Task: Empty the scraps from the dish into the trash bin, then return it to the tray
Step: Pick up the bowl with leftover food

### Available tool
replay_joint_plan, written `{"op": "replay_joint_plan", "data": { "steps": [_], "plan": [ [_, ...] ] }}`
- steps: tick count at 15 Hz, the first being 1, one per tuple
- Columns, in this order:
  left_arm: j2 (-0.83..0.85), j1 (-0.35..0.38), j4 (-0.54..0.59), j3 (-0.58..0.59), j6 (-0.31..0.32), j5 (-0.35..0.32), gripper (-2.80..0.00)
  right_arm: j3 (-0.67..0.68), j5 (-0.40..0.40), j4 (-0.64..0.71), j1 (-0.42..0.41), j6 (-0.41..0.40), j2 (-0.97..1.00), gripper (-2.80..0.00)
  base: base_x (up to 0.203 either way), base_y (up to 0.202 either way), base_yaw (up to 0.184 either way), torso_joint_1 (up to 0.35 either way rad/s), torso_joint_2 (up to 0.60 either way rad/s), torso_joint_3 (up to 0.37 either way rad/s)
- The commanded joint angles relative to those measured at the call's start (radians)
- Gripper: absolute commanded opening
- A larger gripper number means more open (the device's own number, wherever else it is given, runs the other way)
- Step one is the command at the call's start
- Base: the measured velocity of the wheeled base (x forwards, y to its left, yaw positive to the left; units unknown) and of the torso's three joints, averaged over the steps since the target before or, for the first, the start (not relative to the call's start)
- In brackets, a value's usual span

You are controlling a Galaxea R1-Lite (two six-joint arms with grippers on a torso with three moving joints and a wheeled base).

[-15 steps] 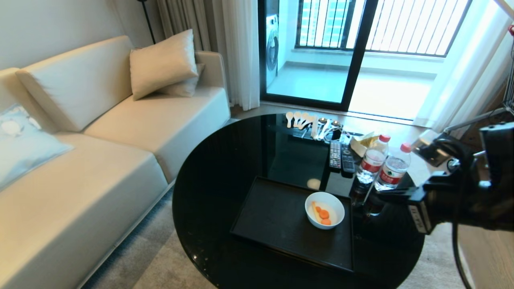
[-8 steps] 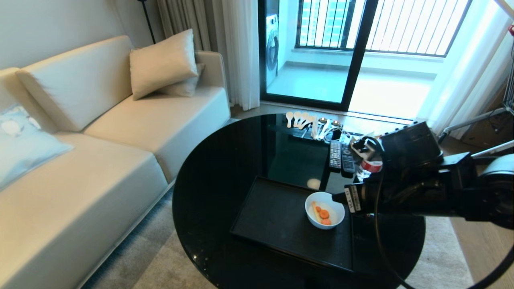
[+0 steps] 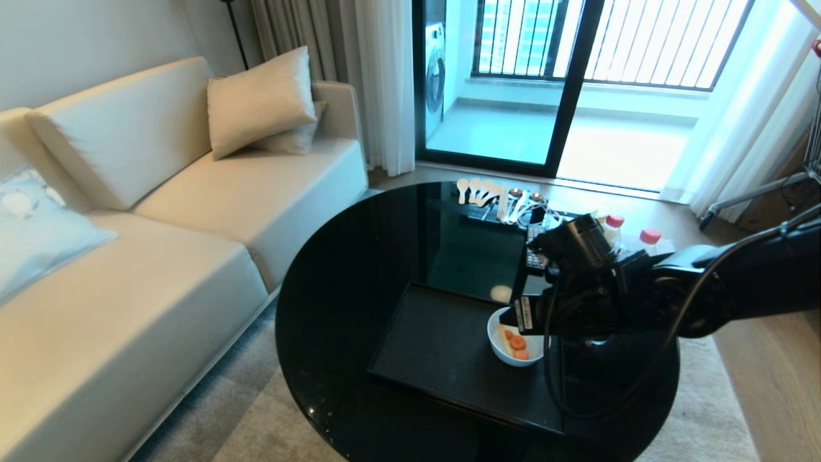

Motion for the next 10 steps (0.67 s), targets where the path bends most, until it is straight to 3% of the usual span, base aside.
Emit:
{"op": "replay_joint_plan", "data": {
  "steps": [1,10],
  "plan": [
    [0.0,0.0,0.0,0.0,-0.001,0.0,-2.8,-0.036,-0.012,0.003,-0.021,0.004,0.094,0.0,0.0,0.0,0.0,0.0,0.0,0.0],
    [0.0,0.0,0.0,0.0,-0.001,0.0,-2.8,-0.147,-0.054,0.014,-0.147,0.001,0.255,0.0,0.0,0.0,0.0,0.0,0.0,0.0]
  ]
}}
